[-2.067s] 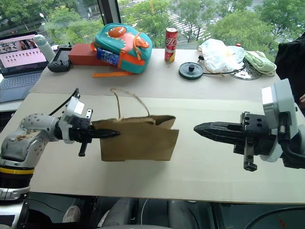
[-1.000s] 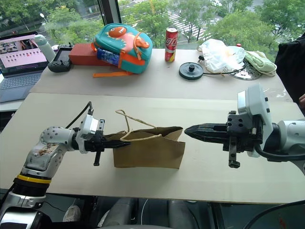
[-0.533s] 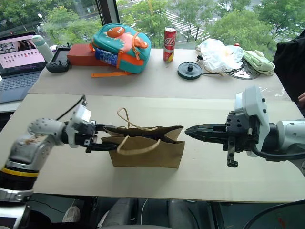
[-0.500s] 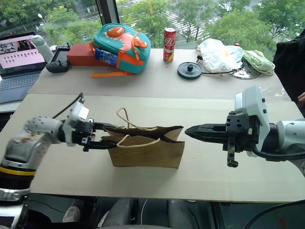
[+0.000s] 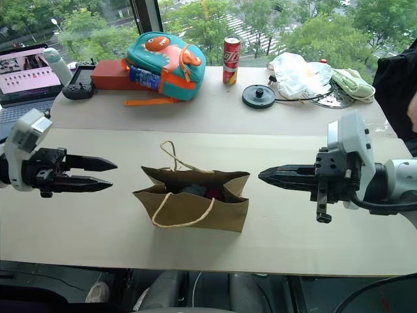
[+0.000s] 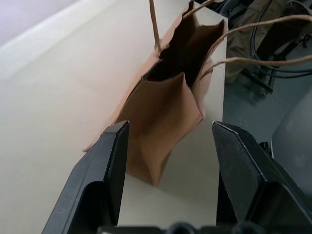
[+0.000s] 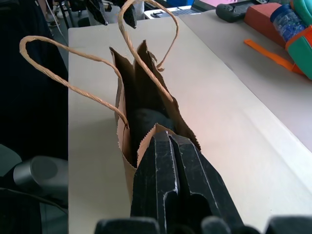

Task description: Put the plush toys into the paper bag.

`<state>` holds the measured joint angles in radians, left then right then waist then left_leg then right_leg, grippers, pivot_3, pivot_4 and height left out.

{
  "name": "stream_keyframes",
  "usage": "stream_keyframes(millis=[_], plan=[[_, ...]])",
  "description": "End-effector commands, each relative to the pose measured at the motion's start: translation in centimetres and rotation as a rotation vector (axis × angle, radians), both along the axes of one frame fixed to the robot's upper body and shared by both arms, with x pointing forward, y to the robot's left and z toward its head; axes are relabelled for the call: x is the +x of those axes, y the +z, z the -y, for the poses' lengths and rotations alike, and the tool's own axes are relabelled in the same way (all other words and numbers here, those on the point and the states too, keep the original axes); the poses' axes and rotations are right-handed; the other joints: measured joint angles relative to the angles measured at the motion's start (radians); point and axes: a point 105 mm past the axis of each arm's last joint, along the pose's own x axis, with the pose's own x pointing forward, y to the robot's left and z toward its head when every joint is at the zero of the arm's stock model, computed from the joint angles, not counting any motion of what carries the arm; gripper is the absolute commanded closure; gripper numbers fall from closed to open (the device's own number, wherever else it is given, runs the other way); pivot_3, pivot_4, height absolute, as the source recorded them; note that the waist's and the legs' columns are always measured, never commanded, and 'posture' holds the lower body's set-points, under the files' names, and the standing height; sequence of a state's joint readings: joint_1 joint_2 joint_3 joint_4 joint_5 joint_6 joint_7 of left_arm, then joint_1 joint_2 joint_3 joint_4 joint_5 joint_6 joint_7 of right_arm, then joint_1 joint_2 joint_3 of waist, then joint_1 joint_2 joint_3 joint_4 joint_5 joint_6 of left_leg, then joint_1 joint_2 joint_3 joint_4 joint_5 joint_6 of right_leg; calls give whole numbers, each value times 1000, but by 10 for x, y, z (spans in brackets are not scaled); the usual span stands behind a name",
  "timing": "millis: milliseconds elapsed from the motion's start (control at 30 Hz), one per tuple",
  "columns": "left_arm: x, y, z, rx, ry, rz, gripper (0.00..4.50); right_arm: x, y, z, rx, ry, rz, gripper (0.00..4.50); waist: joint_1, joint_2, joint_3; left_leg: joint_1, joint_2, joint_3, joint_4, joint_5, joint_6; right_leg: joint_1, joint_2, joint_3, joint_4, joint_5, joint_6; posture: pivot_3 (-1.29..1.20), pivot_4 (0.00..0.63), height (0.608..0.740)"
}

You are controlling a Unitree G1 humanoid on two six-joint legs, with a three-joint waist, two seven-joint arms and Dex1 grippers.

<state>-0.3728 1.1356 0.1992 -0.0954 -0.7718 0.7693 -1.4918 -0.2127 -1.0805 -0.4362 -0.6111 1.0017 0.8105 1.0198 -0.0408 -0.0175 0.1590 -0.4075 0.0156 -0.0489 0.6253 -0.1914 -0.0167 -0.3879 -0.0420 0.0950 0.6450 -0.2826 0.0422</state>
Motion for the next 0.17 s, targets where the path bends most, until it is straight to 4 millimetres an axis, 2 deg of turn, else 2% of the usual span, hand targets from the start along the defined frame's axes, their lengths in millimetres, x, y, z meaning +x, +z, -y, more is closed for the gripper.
stream_keyframes(millis=[33, 167], plan=[[-1, 13, 2, 0, -6, 68, 1613, -1, 7, -1, -8, 12, 41, 4500, 0, 0, 0, 0, 0, 0, 0, 0, 0, 0, 0, 0, 0, 0, 0, 0, 150, 739], [1, 13, 5, -9, -7, 84, 1613, 1, 5, -1, -14, 14, 34, 4500, 0, 0, 0, 0, 0, 0, 0, 0, 0, 0, 0, 0, 0, 0, 0, 0, 150, 739]])
